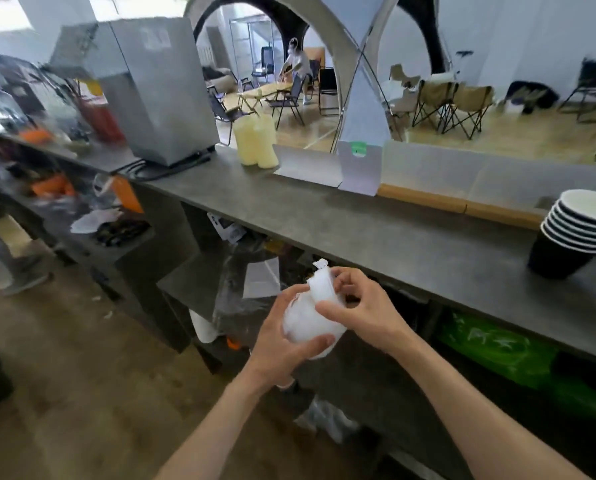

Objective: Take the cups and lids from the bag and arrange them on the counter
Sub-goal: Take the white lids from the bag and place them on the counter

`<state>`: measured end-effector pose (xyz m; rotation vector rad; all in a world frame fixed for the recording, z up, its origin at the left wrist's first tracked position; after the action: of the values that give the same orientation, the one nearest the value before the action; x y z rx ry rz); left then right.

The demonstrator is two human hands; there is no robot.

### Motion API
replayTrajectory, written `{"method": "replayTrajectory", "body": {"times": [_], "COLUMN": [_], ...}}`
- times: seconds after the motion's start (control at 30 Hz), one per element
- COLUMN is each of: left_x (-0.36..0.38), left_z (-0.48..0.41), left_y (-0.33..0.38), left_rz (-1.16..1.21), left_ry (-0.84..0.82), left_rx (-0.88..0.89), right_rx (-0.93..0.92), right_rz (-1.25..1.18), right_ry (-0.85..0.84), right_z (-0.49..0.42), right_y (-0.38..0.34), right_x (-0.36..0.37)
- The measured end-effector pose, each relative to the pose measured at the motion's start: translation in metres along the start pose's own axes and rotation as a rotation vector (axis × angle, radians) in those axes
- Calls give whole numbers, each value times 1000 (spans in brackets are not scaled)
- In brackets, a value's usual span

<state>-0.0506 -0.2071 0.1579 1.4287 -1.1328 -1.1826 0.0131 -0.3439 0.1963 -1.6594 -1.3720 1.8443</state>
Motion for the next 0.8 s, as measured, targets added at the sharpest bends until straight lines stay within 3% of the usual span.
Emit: {"method": "replayTrajectory", "body": {"times": [0.23,0.43,0.63,0.8], "left_x": [5,32,92,144], "left_z": [22,31,46,50], "left_y": [76,107,121,140], "left_rz": [70,43,67,107], "left_ry": [-113,-181,-253,-358], "left_rx": [122,206,261,258], "right_rx": [-85,-101,105,158], "right_rz": [158,223,210,203], "right_ry": [-244,-136,78,131], "right_z": [38,84,123,162], "right_y": [-60,-78,-59,-51], "right_x": [-45,-85,-125,-172]}}
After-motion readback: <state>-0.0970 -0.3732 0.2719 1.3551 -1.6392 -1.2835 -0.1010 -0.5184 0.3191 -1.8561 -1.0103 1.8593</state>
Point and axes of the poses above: each hand's wrist, its own z-axis away from the middle knuckle, its own x-axis out of the palm, y = z × x, the point moved 9 cm from there along -z, towards the middle knuckle, and after that the axes turned 9 degrees about z, right-handed, at the moved point
